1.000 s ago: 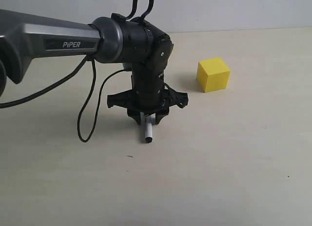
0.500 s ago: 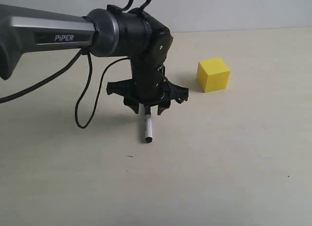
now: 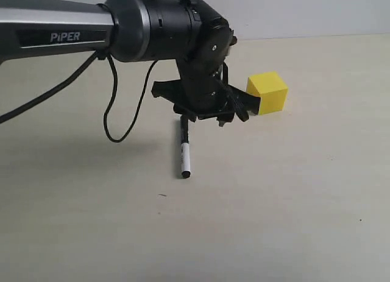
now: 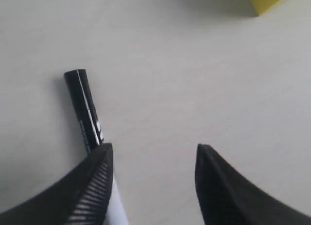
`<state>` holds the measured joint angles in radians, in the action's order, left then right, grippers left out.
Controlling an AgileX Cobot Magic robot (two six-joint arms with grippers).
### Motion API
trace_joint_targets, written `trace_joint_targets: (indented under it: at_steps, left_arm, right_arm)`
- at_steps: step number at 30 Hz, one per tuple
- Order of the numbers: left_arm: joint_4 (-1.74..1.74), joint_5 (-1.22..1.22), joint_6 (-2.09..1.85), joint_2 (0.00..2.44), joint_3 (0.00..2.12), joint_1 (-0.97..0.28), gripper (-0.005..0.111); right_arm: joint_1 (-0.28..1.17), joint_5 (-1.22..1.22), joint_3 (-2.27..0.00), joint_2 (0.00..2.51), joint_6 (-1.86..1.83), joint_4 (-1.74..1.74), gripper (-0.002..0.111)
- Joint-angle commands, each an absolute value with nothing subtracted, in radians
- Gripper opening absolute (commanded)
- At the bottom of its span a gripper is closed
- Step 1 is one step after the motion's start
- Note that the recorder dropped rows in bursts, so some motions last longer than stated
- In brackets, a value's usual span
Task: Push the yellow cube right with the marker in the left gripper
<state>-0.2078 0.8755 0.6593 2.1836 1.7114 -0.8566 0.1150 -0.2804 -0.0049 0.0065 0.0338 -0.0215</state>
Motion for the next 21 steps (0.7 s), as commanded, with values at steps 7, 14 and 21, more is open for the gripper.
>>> trace_joint_targets:
  at_steps: [7, 14, 21]
  left_arm:
    - [-0.258, 0.850, 0.639, 2.078, 1.651, -0.859, 0.000]
    - [-0.299, 0.652, 0.651, 1.910, 1.473, -0.859, 0.000]
    - [-0.341, 0.333, 0.676, 1.678, 1.172, -0.859, 0.000]
  right_arm:
    - [0.117, -0.268, 0.000, 0.000, 0.032, -0.023, 0.000]
    - [0.117, -0.268, 0.000, 0.000, 0.032, -0.023, 0.000]
    - [0.117, -0.268, 0.000, 0.000, 0.030, -0.023, 0.000]
